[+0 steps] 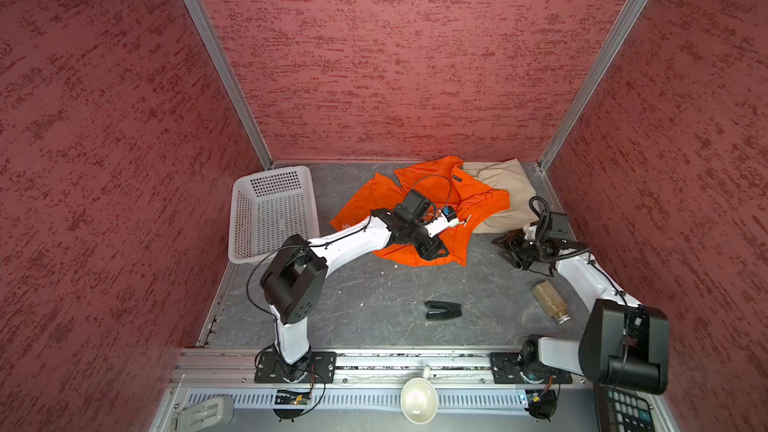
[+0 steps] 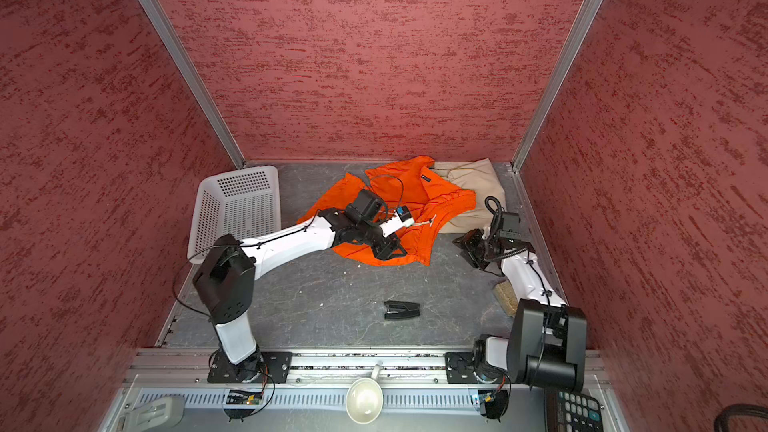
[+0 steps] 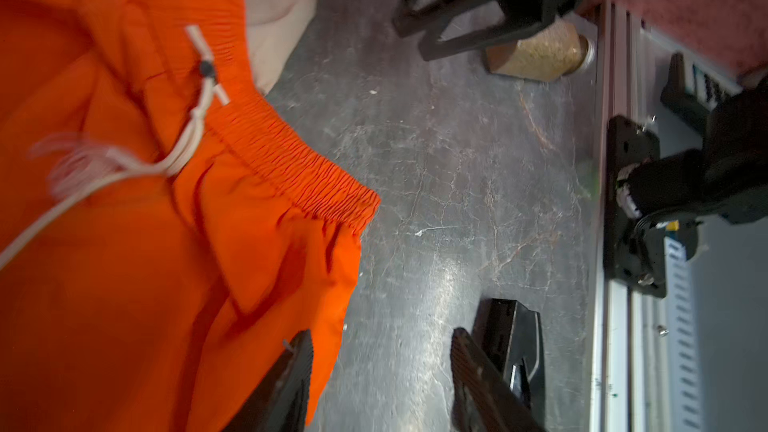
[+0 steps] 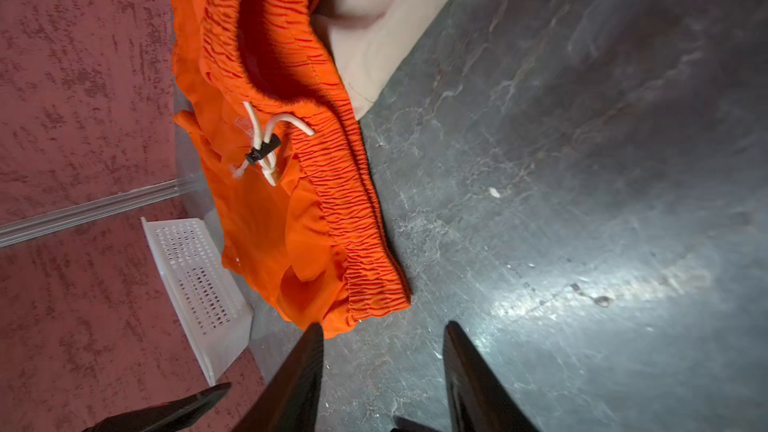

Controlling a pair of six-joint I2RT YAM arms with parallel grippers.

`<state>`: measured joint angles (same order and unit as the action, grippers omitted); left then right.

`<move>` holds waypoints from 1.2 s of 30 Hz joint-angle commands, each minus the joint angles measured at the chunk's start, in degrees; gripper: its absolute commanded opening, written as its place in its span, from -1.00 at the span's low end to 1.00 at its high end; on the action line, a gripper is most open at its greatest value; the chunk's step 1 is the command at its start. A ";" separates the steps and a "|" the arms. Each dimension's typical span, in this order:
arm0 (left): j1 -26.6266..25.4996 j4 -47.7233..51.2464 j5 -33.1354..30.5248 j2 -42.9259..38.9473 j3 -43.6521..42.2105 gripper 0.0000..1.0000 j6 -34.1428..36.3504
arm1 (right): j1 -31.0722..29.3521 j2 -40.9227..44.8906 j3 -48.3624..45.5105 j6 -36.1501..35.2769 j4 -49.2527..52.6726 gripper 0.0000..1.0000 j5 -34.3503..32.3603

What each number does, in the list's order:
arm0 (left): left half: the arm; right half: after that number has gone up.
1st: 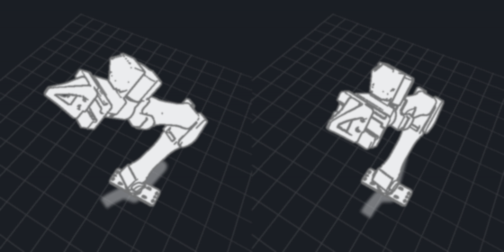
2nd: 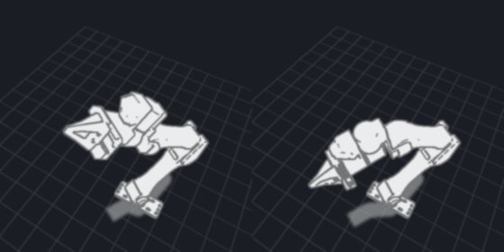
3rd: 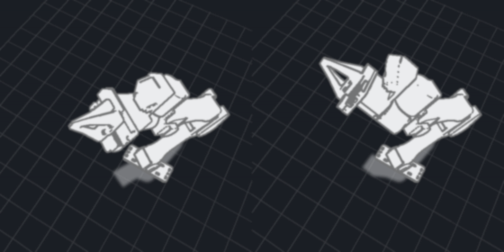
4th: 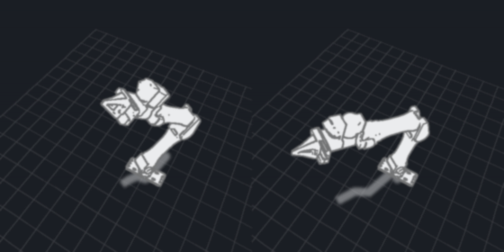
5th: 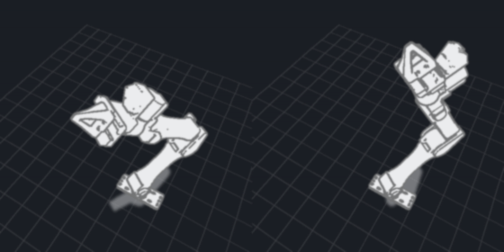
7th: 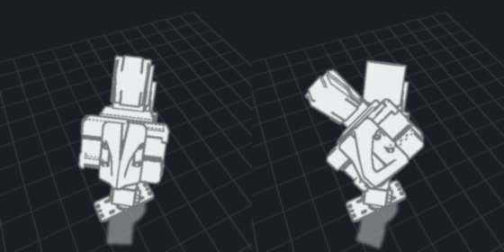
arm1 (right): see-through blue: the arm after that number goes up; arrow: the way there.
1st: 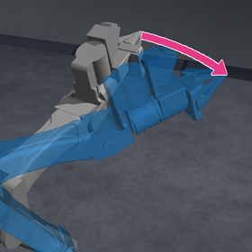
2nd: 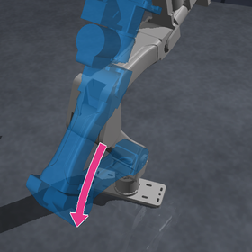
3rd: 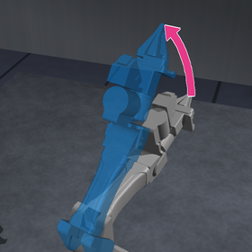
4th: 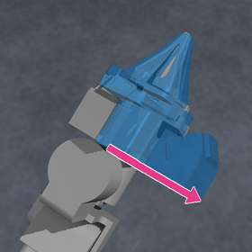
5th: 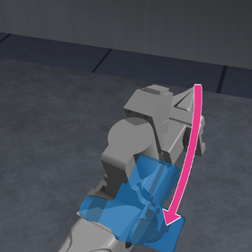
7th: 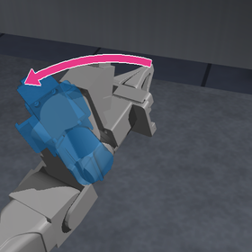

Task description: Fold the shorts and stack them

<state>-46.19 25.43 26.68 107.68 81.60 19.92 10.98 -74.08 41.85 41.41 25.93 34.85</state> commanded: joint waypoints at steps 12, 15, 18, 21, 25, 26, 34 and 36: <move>-4.86 -7.51 -15.53 18.60 8.76 0.14 23.24 | -0.08 0.52 -4.64 4.12 -10.35 0.00 3.37; -5.17 -7.47 -16.41 19.82 9.09 0.01 22.00 | -0.07 0.34 -6.23 5.02 -11.58 0.03 4.48; -5.05 -6.11 -12.93 19.01 10.16 -0.55 18.59 | -0.04 -0.37 -8.94 8.27 -14.92 0.07 7.44; -4.57 -8.37 -7.69 16.25 9.14 -0.94 12.40 | -0.08 -0.69 -13.32 15.11 -23.76 0.14 12.16; -3.75 -13.37 0.26 12.99 6.98 -0.98 4.51 | -0.43 -0.34 -18.54 24.69 -37.95 0.24 15.82; -3.59 -14.31 1.71 12.53 6.61 -0.98 2.94 | -0.57 -0.59 -19.66 27.59 -42.47 0.26 16.54; -3.78 -14.62 4.51 12.64 5.94 -0.93 3.77 | -2.55 -6.96 -20.87 36.49 -57.96 0.29 18.85; -3.93 -13.37 5.28 12.73 6.14 -0.91 5.93 | -2.96 -8.88 -20.91 37.60 -60.74 0.29 18.92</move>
<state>-49.84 12.05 28.62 121.51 88.05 24.12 8.71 -81.06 20.32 74.24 -26.15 52.29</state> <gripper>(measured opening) 0.062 0.647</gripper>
